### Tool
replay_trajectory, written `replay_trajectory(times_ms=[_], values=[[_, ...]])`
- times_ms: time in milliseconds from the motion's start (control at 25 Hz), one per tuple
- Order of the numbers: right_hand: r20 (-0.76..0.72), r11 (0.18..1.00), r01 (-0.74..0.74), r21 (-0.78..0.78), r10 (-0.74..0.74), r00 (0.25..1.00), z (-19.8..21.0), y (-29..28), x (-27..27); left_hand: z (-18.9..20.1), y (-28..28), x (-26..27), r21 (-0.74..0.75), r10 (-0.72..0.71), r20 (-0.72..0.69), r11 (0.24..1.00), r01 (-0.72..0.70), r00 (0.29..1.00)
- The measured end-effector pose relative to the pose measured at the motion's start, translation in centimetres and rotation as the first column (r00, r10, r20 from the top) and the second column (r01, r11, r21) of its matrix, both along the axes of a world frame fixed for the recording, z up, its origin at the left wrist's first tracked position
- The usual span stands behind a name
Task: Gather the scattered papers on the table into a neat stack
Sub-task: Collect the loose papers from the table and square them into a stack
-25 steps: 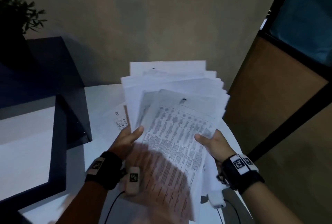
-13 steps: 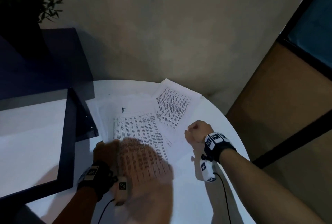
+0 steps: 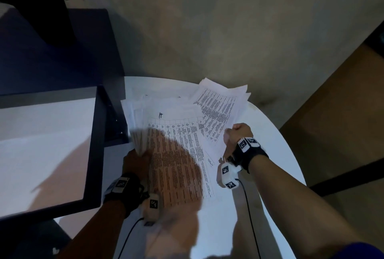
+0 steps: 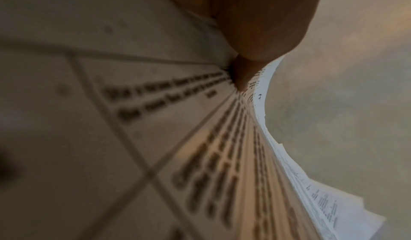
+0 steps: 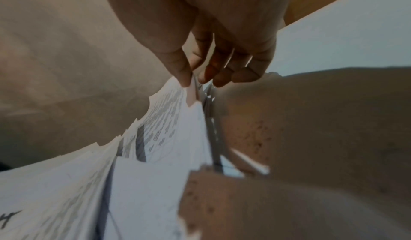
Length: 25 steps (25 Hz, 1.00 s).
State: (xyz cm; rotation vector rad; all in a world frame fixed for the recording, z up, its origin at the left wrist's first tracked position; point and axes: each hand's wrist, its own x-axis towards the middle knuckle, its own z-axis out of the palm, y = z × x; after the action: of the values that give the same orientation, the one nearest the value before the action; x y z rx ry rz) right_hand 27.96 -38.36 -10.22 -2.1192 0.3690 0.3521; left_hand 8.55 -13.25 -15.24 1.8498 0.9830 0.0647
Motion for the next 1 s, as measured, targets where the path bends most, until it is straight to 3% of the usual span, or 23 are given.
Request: replay_trajectory(times_ms=[280,440,520,640,760,880,1000], values=[[0.105,0.971,0.236,0.026,-0.238,0.966,0.3,-3.7,0.3,0.2,0.0,-0.2,-0.016,-0.004,0.017,1.000,0.004,1.000],[0.080,0.895,0.409,0.179,-0.427,0.901,0.5,-8.8,1.6,0.3,-0.1,-0.2,-0.025,0.000,0.024,1.000,0.000,1.000],[0.093,0.888,0.403,0.221,-0.431,0.898,0.7,-10.2,1.5,0.2,0.0,-0.3,-0.024,0.004,0.028,1.000,-0.004,1.000],[0.219,0.964,0.157,0.215,-0.204,0.954,0.5,-9.3,-0.5,0.4,0.0,-0.2,-0.009,0.004,0.032,1.000,-0.004,0.999],[0.205,0.962,-0.204,0.183,0.166,0.965,-0.7,-5.5,-3.9,0.8,0.0,-0.3,0.006,-0.006,-0.006,1.000,0.006,1.000],[0.136,0.829,-0.528,-0.185,0.554,0.821,-2.1,-1.7,-7.0,1.4,-0.4,-0.4,0.005,0.019,0.022,1.000,-0.019,1.000],[0.059,0.719,-0.637,-0.280,0.675,0.736,-3.8,-0.6,-8.5,2.1,-0.7,-0.7,0.035,-0.041,0.096,0.999,0.037,0.995]])
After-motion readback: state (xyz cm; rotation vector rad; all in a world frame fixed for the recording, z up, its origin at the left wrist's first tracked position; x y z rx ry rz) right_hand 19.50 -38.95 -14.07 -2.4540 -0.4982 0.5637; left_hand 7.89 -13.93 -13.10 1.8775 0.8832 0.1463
